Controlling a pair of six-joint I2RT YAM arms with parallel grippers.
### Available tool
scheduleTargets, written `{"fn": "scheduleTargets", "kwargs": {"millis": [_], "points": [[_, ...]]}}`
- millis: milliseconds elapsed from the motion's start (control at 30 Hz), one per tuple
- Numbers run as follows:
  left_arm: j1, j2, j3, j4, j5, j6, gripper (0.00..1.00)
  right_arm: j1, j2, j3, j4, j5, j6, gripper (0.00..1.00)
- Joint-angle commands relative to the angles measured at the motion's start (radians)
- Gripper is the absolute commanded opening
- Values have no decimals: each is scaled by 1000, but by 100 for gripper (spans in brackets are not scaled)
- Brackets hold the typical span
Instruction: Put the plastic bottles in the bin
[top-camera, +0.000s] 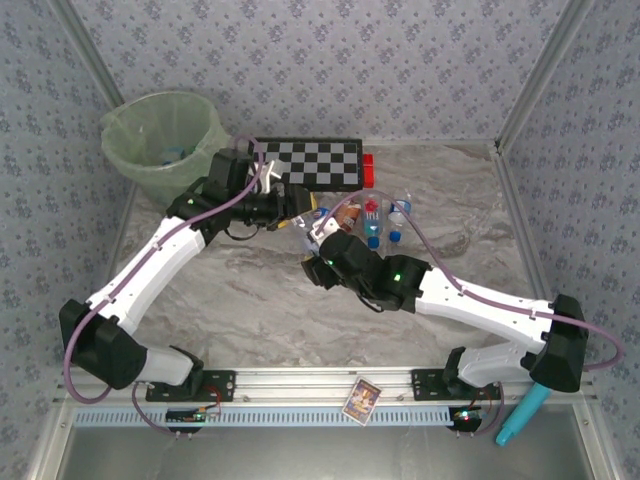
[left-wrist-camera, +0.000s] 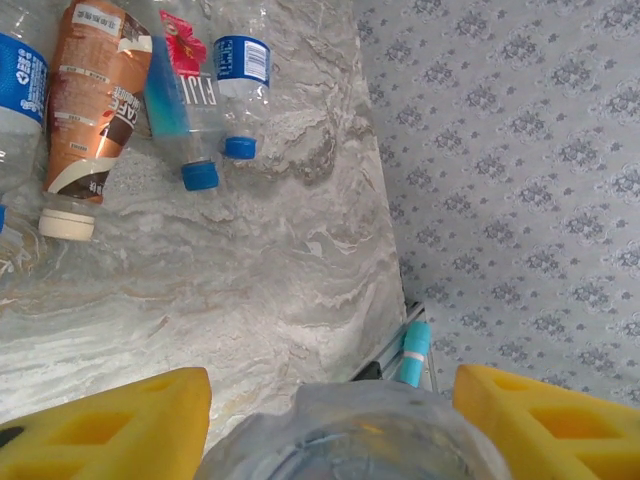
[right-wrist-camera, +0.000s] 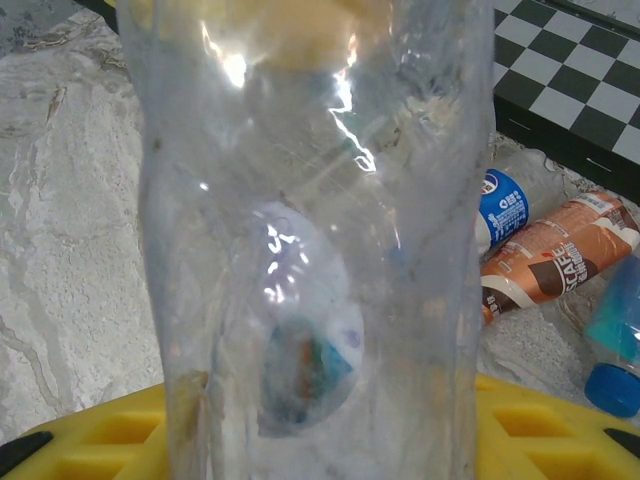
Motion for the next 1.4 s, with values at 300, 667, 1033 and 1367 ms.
{"fn": "scheduleTargets", "kwargs": {"millis": [300, 667, 1033, 1367], "points": [[-6, 5, 88, -51, -18, 40, 52, -14, 2, 23, -33, 27, 11, 61], [41, 15, 157, -75, -65, 31, 49, -32, -47, 20, -51, 66, 48, 100], [248, 6, 309, -115, -65, 22, 49, -81, -170, 13, -26, 76, 59, 100], [493, 43, 518, -96, -154, -12, 49, -105, -202, 49, -49, 55, 6, 100]]}}
